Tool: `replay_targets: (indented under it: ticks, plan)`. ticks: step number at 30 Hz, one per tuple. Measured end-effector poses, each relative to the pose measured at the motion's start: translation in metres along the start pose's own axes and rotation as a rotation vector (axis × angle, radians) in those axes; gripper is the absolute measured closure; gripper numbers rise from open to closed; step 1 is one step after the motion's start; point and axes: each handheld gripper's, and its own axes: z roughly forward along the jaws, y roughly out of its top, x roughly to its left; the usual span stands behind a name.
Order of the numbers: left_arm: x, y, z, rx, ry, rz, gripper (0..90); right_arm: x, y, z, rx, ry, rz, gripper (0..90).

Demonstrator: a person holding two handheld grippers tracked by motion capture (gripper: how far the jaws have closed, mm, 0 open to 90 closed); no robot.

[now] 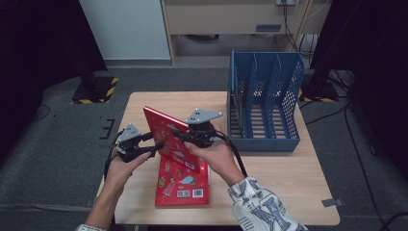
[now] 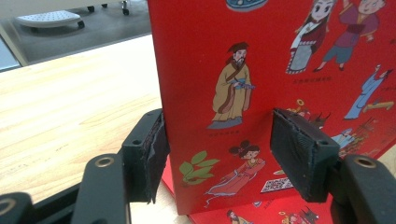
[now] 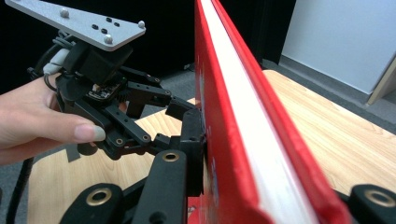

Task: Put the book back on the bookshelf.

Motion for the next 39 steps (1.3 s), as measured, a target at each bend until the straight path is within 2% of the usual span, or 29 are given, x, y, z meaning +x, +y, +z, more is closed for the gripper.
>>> replay_targets:
  ticks: [6,7,9,12,18,21,24,28,32,39]
  plan:
    - [0.0,-0.001,0.002,-0.001,0.002,0.004,35.5,-0.002,0.0,0.002,-0.011,-0.001,0.015,77.8]
    - [0.0,-0.002,0.002,-0.001,-0.003,-0.007,34.5,-0.002,0.0,0.002,-0.013,0.001,0.016,78.3]
    - [0.002,-0.005,0.002,0.008,0.01,-0.001,30.2,-0.002,0.0,0.001,-0.013,-0.008,0.022,78.6]
    - [0.005,-0.016,-0.001,0.016,0.038,-0.011,26.1,-0.005,0.0,0.001,-0.016,-0.01,0.041,78.9]
    - [0.018,-0.04,-0.003,0.062,0.121,-0.03,18.0,-0.009,0.002,-0.002,-0.028,-0.028,0.049,79.2]
    - [0.023,-0.05,-0.002,0.077,0.125,-0.048,13.5,-0.011,0.003,-0.003,-0.031,-0.037,0.056,79.2]
    - [0.027,-0.059,0.001,0.111,0.118,-0.046,7.8,-0.014,0.003,-0.006,-0.035,-0.047,0.061,79.3]
    - [0.032,-0.069,0.003,0.162,0.143,-0.06,5.7,-0.018,0.004,-0.01,-0.037,-0.066,0.064,79.3]
    - [0.038,-0.074,0.002,0.176,0.158,-0.087,5.1,-0.02,0.005,-0.014,-0.039,-0.076,0.064,79.3]
    - [0.041,-0.079,0.003,0.21,0.179,-0.078,4.2,-0.024,0.006,-0.021,-0.048,-0.092,0.066,79.3]
